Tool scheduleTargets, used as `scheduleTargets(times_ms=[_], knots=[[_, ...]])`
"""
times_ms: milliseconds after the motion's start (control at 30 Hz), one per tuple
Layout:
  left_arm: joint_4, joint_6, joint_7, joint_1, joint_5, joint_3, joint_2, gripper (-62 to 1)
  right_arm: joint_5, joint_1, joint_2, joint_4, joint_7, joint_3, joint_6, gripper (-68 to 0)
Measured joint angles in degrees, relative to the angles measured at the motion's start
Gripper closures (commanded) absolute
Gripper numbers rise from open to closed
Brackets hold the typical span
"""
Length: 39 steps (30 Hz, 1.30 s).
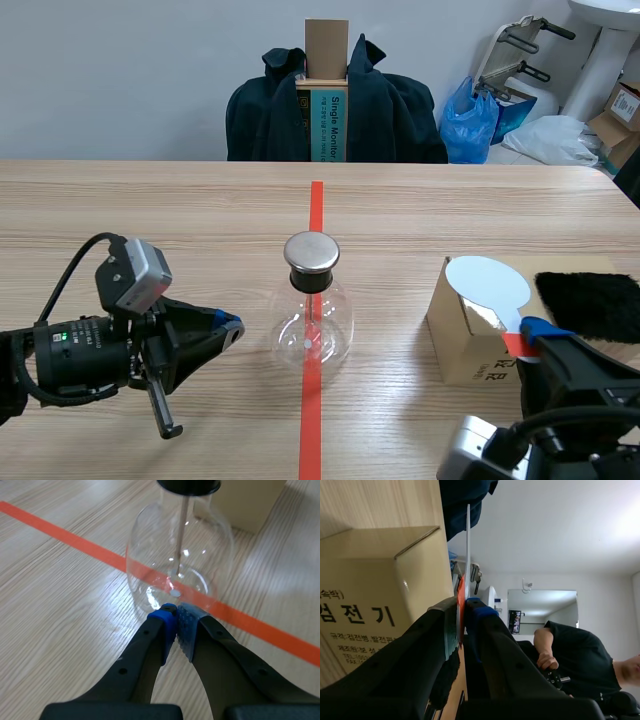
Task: Do the electroscope experiment.
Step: 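Put the plate down on the right, then return to the home posture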
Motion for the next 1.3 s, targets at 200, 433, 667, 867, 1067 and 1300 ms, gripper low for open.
scheduleTargets(times_ms=[200,433,667,867,1067,1300], knots=[[16.6,-2.4,0.0,12.4,-4.8,-6.8,-7.9,-1.5,-0.7,2.4,0.0,-4.7,-3.0,0.2,1.0,-0.9],[34.2,-2.4,-3.0,36.1,-6.3,-23.0,-14.2,-4.0,-1.1,5.6,0.0,-10.5,-3.0,0.2,0.8,-0.9],[41.3,-2.4,-5.5,50.6,-6.1,-35.3,-14.1,-52.1,-1.3,6.3,0.0,-11.6,-3.2,0.2,-0.1,-3.2],[40.8,-0.9,-6.4,49.5,-6.2,-36.0,-13.9,-62.3,-1.2,6.3,0.0,-11.6,-3.2,0.2,-0.7,-42.6],[40.4,-0.9,-6.4,49.4,-5.9,-35.9,-13.9,-62.3,1.3,6.2,0.0,-11.6,-3.2,0.2,-0.7,-67.9],[40.4,-0.9,-6.4,49.4,-5.9,-35.9,-13.9,-62.3,22.3,-1.6,2.0,-7.9,-3.4,0.2,5.4,-67.9]])
